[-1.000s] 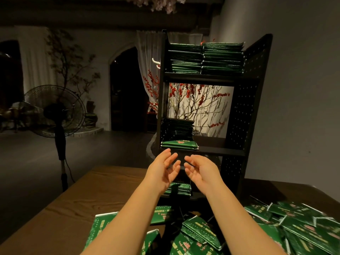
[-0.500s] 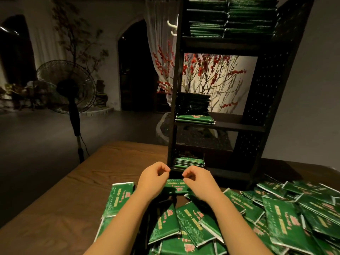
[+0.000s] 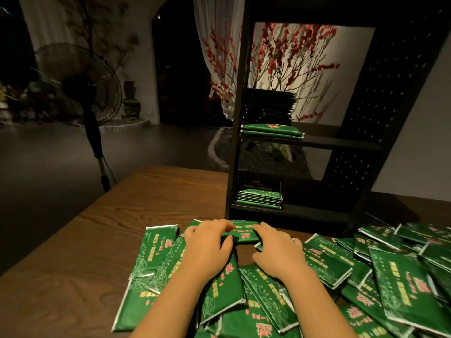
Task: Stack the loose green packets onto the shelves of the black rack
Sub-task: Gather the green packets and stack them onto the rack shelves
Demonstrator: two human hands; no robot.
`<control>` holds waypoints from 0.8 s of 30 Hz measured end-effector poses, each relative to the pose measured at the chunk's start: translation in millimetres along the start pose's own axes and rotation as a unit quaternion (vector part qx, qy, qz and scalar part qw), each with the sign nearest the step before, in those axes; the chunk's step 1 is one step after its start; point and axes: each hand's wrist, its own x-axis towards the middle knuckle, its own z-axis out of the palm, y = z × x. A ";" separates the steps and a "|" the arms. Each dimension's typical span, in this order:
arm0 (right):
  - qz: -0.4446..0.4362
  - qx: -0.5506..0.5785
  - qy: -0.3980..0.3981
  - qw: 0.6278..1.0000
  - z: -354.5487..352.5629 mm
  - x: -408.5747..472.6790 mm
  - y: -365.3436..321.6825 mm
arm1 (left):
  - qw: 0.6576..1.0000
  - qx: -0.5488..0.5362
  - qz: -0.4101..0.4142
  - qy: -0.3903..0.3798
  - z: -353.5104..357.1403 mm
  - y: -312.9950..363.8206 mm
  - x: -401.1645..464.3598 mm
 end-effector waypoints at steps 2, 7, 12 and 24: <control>-0.006 -0.005 0.009 1.000 -0.2 1.8 -0.6 | 1.000 -0.014 0.011 0.001 0.5 -0.6 -0.6; -0.022 0.008 0.085 0.996 0.8 1.7 0.0 | 0.998 -0.050 0.031 0.017 -2.6 -0.8 -2.4; -0.068 0.091 0.135 0.984 -5.3 -6.7 10.8 | 0.991 -0.087 0.094 0.028 -3.4 -4.5 -4.4; -0.183 0.402 0.338 0.831 -23.9 -28.7 11.5 | 0.968 -0.219 0.053 0.108 -3.6 -3.6 -7.5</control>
